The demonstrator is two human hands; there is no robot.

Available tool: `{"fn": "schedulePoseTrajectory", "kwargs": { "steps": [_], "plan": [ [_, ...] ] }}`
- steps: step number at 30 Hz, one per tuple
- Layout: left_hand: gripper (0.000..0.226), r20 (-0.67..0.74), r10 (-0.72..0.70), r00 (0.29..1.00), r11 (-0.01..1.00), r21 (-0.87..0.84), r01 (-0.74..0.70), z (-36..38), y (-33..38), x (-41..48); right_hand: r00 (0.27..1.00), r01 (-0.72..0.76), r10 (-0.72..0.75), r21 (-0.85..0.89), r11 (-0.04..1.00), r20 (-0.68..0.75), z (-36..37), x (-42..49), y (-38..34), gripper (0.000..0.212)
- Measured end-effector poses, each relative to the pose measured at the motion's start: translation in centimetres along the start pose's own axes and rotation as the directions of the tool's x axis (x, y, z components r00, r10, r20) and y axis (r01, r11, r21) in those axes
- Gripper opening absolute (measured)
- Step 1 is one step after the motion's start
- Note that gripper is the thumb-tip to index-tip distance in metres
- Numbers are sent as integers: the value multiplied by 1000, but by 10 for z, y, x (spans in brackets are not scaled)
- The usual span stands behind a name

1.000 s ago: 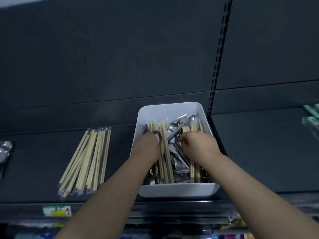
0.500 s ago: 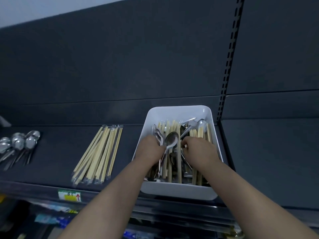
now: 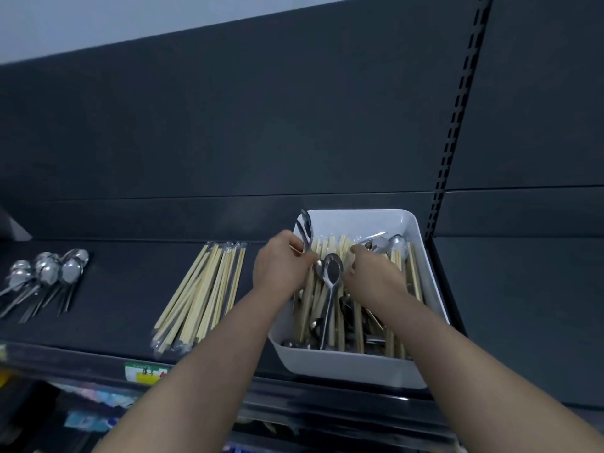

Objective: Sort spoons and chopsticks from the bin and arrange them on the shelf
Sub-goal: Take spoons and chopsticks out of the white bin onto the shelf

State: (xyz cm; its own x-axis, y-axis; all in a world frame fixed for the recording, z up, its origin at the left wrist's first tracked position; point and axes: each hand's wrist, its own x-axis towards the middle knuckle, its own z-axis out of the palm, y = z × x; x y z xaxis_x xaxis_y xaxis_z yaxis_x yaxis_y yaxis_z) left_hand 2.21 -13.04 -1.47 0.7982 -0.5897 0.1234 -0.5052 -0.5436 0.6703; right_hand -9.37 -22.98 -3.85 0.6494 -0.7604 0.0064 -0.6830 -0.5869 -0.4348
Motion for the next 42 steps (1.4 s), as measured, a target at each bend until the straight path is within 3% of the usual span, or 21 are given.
{"fn": "schedulePoseTrajectory", "kwargs": {
  "steps": [4,7,12,15,20,31,42],
  "plan": [
    [27,126,32,991,997,70,-41,-7,-1,-1,987,-107,108,-17,994,115,14,14,-9,22],
    [24,117,49,992,992,108,-62,-8,-9,0,985,-125,119,44,991,124,23,16,-8,32],
    [21,-12,1,1000,999,-43,-1,-20,-17,8,985,-77,125,344,936,-120,-7,19,-33,30],
    [21,-92,-64,994,982,-184,46,-39,-34,15,983,3,68,383,924,-173,-21,26,-75,11],
    [20,-135,-177,975,966,-214,146,-97,-109,23,996,72,-45,431,899,-74,17,21,-165,8],
    [16,-138,-396,908,909,-198,366,-245,-336,43,964,102,-184,371,923,192,186,20,-379,11],
    [19,-212,-513,832,857,-79,509,-291,-430,98,949,14,-147,429,903,279,266,81,-462,13]
  ]
}}
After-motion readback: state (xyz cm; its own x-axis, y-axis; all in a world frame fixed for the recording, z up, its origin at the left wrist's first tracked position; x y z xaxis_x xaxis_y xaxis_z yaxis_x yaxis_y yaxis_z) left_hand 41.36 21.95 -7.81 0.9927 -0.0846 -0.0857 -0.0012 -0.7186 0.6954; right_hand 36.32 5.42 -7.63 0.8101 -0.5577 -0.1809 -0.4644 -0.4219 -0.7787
